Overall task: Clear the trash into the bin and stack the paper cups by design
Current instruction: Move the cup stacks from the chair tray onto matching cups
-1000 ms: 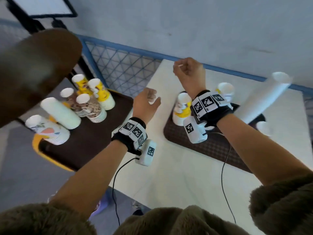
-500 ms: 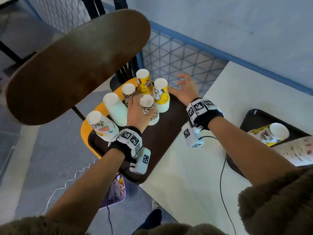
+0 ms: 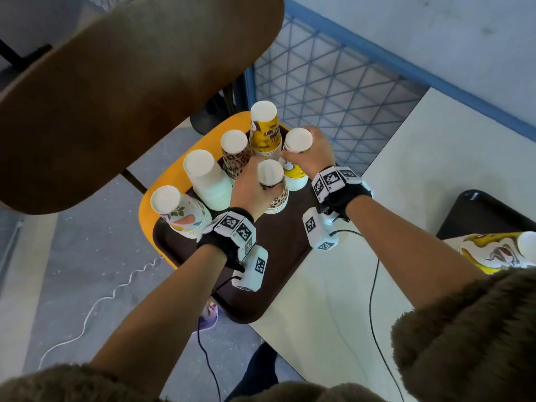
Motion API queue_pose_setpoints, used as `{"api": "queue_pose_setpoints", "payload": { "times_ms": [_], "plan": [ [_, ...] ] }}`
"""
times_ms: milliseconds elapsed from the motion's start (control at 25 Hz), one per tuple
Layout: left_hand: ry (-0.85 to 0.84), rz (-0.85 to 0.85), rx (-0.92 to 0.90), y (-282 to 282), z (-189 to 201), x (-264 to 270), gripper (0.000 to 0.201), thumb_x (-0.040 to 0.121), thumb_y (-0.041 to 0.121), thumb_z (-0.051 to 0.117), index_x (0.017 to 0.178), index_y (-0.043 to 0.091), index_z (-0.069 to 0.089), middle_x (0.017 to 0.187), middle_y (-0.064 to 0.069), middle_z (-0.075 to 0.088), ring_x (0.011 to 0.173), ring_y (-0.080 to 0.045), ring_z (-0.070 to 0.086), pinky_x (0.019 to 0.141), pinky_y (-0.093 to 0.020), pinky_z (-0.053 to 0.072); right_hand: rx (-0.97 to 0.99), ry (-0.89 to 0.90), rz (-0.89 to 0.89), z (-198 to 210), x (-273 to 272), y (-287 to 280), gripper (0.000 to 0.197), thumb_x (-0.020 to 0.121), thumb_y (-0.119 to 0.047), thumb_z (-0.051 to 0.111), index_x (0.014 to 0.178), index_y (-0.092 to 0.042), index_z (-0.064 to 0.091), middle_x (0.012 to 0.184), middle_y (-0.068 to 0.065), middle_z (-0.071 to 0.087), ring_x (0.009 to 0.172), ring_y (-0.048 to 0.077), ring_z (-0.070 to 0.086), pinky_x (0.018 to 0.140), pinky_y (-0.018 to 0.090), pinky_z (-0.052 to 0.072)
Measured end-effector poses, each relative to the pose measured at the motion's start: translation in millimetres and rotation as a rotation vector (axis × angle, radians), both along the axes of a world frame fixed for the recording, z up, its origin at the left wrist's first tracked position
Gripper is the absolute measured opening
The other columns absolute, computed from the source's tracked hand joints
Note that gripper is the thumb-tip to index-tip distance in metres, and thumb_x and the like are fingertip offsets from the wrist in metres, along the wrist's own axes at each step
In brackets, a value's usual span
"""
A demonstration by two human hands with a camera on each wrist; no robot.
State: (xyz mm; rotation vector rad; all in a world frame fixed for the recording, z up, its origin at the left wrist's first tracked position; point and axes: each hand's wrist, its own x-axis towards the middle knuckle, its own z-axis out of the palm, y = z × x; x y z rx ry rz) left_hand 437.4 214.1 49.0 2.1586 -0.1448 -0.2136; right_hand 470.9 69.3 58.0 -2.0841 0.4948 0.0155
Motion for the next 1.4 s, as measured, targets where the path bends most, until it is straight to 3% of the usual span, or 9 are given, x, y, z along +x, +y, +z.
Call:
{"api": "queue_pose_setpoints", "payload": {
  "times_ms": [200, 360, 440, 520, 600, 720, 1160, 1280, 1400],
  "plan": [
    [-0.016, 0.034, -0.015, 27.6, -12.5, -39.8, 0.052, 0.063, 0.040, 0.068, 0.106, 0.016, 0.053, 0.105, -0.006, 0.060, 0.099, -0.020, 0.055, 0.084, -0.026, 0.041, 0.027, -0.078, -0.111, -34.0, -54.8, 6.5, 0.066, 0.055, -0.027, 0.085, 0.109, -0.006, 0.055, 0.109, 0.013, 0.060, 0.101, 0.027, 0.058, 0.089, 0.038, 0.049],
    [-0.004, 0.164, -0.083, 44.8, -29.0, -83.4, 0.058, 0.052, 0.047, 0.068, 0.103, 0.027, 0.050, 0.106, 0.001, 0.057, 0.100, -0.017, 0.055, 0.092, -0.033, 0.045, -0.021, -0.122, -0.074, -55.8, -102.5, 20.7, 0.070, 0.051, -0.025, 0.087, 0.110, -0.004, 0.056, 0.091, -0.021, 0.042, 0.105, 0.028, 0.054, 0.095, 0.041, 0.048],
    [0.066, 0.263, -0.128, 48.0, -42.3, -93.6, 0.062, 0.046, 0.047, 0.074, 0.101, 0.038, 0.046, 0.109, 0.001, 0.059, 0.104, -0.019, 0.057, 0.095, -0.042, 0.048, 0.017, -0.082, -0.072, -62.7, -114.2, 24.3, 0.073, 0.052, -0.023, 0.087, 0.115, -0.008, 0.053, 0.092, -0.028, 0.035, 0.113, 0.027, 0.050, 0.099, 0.039, 0.046],
    [0.138, 0.325, -0.141, 47.8, -54.7, -96.4, 0.071, 0.042, 0.045, 0.078, 0.105, 0.042, 0.044, 0.118, -0.003, 0.057, 0.110, -0.018, 0.055, 0.099, -0.042, 0.046, 0.099, -0.005, -0.101, -68.4, -119.8, 25.6, 0.077, 0.054, -0.023, 0.086, 0.121, -0.015, 0.049, 0.099, -0.026, 0.041, 0.119, 0.024, 0.048, 0.102, 0.040, 0.044],
    [0.206, 0.347, -0.129, 46.5, -64.8, -97.2, 0.085, 0.043, 0.037, 0.083, 0.118, 0.033, 0.043, 0.126, -0.003, 0.054, 0.117, -0.018, 0.052, 0.104, -0.040, 0.043, 0.169, 0.045, -0.129, -73.0, -121.3, 25.6, 0.079, 0.055, -0.024, 0.086, 0.123, -0.020, 0.047, 0.113, -0.011, 0.056, 0.117, 0.021, 0.051, 0.103, 0.039, 0.044],
    [0.273, 0.373, -0.105, 42.8, -70.6, -96.2, 0.091, 0.052, 0.027, 0.086, 0.129, 0.028, 0.037, 0.129, -0.001, 0.056, 0.120, -0.018, 0.051, 0.100, -0.030, 0.040, 0.212, 0.106, -0.145, -72.8, -120.7, 26.0, 0.080, 0.058, -0.025, 0.084, 0.127, -0.024, 0.043, 0.122, -0.002, 0.061, 0.114, 0.017, 0.056, 0.098, 0.026, 0.043],
    [0.267, 0.465, -0.081, 34.3, -60.2, -113.5, 0.073, 0.060, 0.023, 0.082, 0.124, 0.023, 0.045, 0.123, -0.005, 0.061, 0.115, -0.023, 0.055, 0.094, -0.026, 0.040, 0.290, 0.106, -0.164, -63.7, -134.8, 33.7, 0.077, 0.054, -0.025, 0.084, 0.122, -0.025, 0.048, 0.114, -0.002, 0.066, 0.106, 0.018, 0.061, 0.098, 0.041, 0.049],
    [0.241, 0.447, -0.079, 28.3, -47.2, -122.9, 0.070, 0.062, 0.021, 0.081, 0.123, 0.019, 0.046, 0.124, -0.009, 0.060, 0.117, -0.027, 0.055, 0.093, -0.026, 0.037, 0.345, 0.058, -0.201, -48.1, -154.7, 17.1, 0.072, 0.053, -0.024, 0.084, 0.117, -0.025, 0.051, 0.108, -0.006, 0.067, 0.104, 0.017, 0.062, 0.097, 0.038, 0.049],
    [0.217, 0.352, -0.132, -3.9, -24.8, -131.3, 0.070, 0.064, 0.016, 0.080, 0.125, 0.015, 0.045, 0.122, -0.007, 0.059, 0.113, -0.021, 0.055, 0.090, -0.021, 0.034, 0.350, -0.023, -0.270, -23.6, -184.4, -18.9, 0.068, 0.056, -0.019, 0.084, 0.116, -0.022, 0.054, 0.103, -0.007, 0.065, 0.101, 0.015, 0.062, 0.093, 0.031, 0.049]
  ]
}}
